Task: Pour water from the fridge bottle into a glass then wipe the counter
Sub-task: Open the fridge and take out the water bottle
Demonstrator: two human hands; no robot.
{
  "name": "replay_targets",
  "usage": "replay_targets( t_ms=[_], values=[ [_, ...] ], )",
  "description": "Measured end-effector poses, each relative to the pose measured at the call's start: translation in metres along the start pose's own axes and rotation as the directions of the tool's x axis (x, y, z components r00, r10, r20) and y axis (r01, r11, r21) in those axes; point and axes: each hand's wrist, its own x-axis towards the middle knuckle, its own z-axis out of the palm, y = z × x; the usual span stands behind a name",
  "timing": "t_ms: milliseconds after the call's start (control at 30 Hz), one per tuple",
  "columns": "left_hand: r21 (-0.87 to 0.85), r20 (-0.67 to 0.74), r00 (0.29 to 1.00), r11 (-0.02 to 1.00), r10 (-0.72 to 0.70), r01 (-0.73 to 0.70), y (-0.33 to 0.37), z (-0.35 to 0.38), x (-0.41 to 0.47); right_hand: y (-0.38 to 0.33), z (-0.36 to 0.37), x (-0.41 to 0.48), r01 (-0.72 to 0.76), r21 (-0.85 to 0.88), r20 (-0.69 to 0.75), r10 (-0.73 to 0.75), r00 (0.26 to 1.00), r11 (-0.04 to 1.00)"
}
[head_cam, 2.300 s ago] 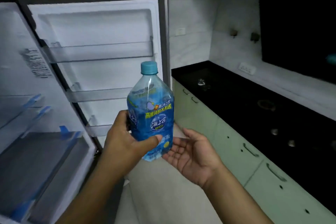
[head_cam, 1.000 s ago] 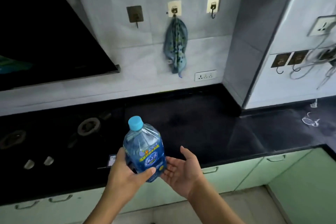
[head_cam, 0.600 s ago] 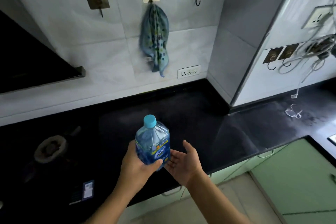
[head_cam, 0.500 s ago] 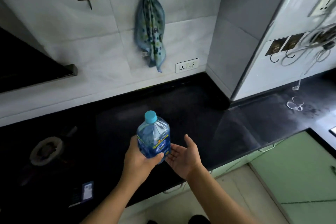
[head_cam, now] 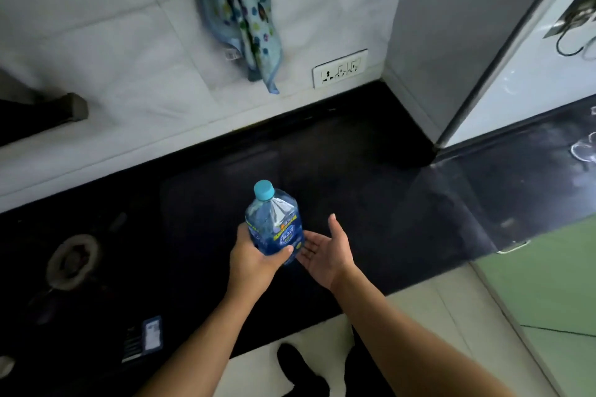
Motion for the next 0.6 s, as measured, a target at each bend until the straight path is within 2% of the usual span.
replay_targets(
  t_ms=[367, 600],
  values=[
    [0.005, 0.01, 1.0, 1.0, -0.004, 0.004, -0.005, 0.023, 0.014, -0.012, -0.004, 0.029, 0.015, 0.01, -0.091, -0.014, 0.996, 1.0],
    [-0.061, 0.015, 0.999, 0.997, -0.035, 0.036, -0.003, 0.032, 0.013, -0.019, 0.016, 0.029, 0.055, -0.079, -0.208, -0.07, 0.976, 0.995]
  ],
)
